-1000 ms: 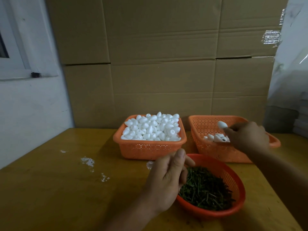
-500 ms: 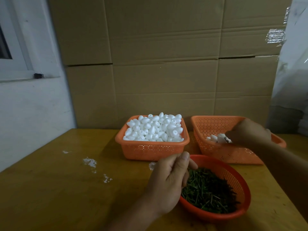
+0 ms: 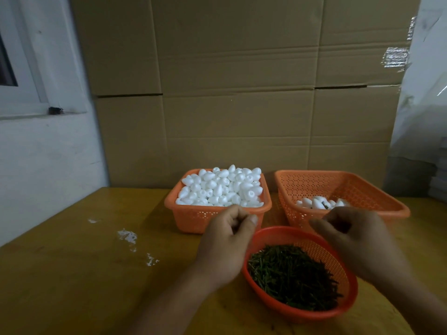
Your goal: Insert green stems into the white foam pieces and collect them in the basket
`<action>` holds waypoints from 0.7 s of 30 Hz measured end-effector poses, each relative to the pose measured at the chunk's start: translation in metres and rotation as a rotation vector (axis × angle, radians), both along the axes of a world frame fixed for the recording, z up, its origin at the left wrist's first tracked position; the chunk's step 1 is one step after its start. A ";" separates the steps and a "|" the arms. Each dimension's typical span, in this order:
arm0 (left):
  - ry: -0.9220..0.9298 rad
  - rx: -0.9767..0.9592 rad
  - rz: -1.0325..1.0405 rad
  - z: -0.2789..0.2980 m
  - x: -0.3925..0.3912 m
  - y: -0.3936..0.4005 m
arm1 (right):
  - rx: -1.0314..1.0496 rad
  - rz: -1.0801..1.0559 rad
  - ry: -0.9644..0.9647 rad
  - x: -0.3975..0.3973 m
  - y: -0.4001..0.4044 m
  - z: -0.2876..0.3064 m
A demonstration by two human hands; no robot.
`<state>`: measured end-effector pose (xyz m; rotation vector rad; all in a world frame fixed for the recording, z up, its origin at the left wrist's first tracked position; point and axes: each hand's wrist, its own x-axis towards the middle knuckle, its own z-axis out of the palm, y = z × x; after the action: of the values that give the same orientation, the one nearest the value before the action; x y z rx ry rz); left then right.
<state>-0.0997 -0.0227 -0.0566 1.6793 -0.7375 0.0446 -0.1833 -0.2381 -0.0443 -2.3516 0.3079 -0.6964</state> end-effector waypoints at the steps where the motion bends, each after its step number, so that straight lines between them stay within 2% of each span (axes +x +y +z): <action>1: 0.038 0.013 0.018 0.007 0.009 0.000 | -0.046 0.007 0.010 -0.003 0.005 -0.005; 3: 0.103 0.045 0.045 0.023 0.034 -0.001 | -0.135 0.014 0.011 -0.008 0.012 -0.009; 7: 0.031 0.249 0.194 0.051 0.094 -0.011 | -0.166 0.047 -0.047 -0.015 0.014 -0.006; 9: -0.025 0.442 0.245 0.056 0.117 -0.020 | -0.166 0.070 -0.052 -0.018 0.016 -0.005; 12: -0.189 0.851 0.286 0.054 0.138 -0.034 | -0.143 0.071 -0.049 -0.020 0.018 -0.006; 15: -0.365 1.207 0.257 0.050 0.141 -0.048 | -0.133 0.055 -0.031 -0.018 0.016 -0.007; 18: -0.393 1.299 0.242 0.051 0.134 -0.058 | -0.109 0.056 -0.010 -0.016 0.015 -0.009; 21: -0.302 1.296 0.245 0.055 0.129 -0.062 | -0.090 0.063 0.005 -0.016 0.016 -0.009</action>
<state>0.0293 -0.0842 -0.0020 3.0468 -0.8315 -0.0184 -0.1995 -0.2225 -0.0537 -2.4371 0.2068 -0.6876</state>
